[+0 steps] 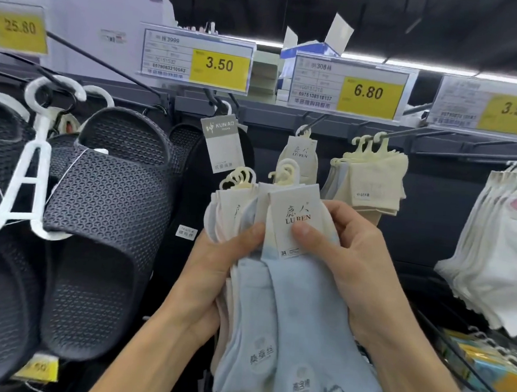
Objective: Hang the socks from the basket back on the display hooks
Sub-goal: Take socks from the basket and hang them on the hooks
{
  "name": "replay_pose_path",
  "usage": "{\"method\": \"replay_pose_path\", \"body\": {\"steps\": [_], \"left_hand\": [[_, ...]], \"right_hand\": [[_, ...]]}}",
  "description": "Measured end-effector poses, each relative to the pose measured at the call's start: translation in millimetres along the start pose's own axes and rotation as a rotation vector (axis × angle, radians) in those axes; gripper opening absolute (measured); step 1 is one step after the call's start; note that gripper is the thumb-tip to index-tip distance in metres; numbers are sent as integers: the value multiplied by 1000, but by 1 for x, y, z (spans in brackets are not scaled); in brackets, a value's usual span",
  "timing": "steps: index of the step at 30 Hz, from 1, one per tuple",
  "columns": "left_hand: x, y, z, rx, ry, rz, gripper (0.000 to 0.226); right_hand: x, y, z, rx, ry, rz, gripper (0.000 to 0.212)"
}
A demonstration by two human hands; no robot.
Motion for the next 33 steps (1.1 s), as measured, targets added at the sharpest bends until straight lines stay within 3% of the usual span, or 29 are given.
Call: {"method": "replay_pose_path", "body": {"steps": [4,8,13,19,24,29,33], "left_hand": [[2,-3,-1,-32,-35,-24,77],[0,-6,-3,-58,-83,-24,55],[1,-10,-1,-14,-103,-44,46],[4,-12,2,98,-62,-15,71],[0,-15,3,58,-89,-6,75],[-19,-23,10,62,-77,109,55],[-15,-30,14,60,-53,78,65]], "right_hand": [[2,1,1,4,76,-42,30],[3,2,3,31,144,-69,38],[3,2,5,39,151,-35,37],[5,-7,-4,-38,70,-19,30],[3,-6,-4,-35,142,-5,31],[-27,24,-1,24,140,212,24],[-41,69,-1,23,-49,287,30]]}}
Point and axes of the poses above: each hand's wrist, its own y-axis towards the middle knuckle, its own x-axis out of the palm, z = x × y, the point moved 6 cm from there along y, towards the middle knuckle, and after that the axes turned 8 degrees about -y, right-handed, at the moved point
